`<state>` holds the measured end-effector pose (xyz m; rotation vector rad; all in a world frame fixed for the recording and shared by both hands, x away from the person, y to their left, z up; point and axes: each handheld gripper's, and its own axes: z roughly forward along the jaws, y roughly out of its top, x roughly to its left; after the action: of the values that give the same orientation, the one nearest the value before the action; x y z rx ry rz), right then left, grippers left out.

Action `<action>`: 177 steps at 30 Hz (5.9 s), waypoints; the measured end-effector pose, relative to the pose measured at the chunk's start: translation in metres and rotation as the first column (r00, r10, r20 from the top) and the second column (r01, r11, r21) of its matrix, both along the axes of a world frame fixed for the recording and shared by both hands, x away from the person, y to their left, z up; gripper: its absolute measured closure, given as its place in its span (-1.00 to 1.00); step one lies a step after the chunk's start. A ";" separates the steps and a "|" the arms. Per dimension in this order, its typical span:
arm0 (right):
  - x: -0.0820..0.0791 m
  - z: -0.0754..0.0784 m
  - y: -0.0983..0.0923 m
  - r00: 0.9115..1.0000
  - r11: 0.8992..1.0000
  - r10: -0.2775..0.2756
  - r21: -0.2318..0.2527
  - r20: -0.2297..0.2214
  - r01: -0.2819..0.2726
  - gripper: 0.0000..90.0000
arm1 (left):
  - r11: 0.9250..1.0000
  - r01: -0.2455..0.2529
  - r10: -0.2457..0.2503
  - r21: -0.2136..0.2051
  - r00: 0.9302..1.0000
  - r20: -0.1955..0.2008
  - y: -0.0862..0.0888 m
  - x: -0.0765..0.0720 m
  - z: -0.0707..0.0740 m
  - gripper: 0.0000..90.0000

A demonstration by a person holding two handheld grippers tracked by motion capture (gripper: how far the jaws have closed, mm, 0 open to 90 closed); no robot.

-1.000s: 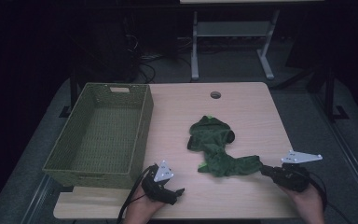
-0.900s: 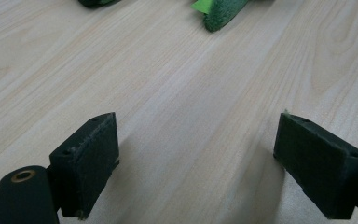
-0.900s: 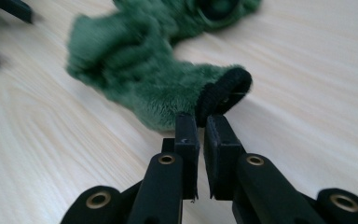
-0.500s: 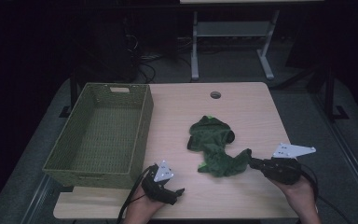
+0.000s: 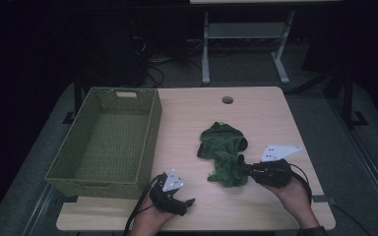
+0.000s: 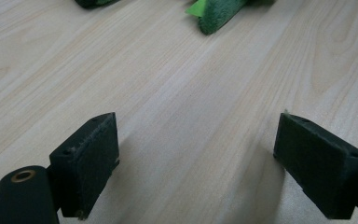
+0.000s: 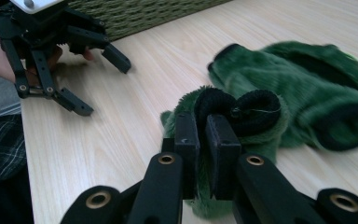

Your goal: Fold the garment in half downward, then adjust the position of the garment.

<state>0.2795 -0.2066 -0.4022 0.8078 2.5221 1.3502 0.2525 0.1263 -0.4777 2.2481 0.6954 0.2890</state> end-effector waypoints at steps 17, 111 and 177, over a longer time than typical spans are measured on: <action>0.020 -0.003 0.019 1.000 1.000 -0.003 0.001 0.007 0.003 0.89 | 1.000 0.002 -0.002 0.004 1.000 0.003 0.000 0.000 0.000 -0.71; 0.153 -0.003 0.009 0.969 0.964 -0.242 -0.123 -0.051 0.234 0.20 | 0.999 -0.022 0.022 -0.036 1.000 -0.010 -0.059 0.184 0.056 -0.02; 0.130 0.030 -0.017 0.967 0.967 -0.255 -0.016 -0.020 0.255 1.00 | 0.991 0.063 -0.050 -0.115 0.993 0.111 -0.076 0.176 0.100 0.93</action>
<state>0.4097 -0.2237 -0.3719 1.1052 2.3402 1.2444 0.4282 0.0506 -0.3773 2.1185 0.5761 0.3297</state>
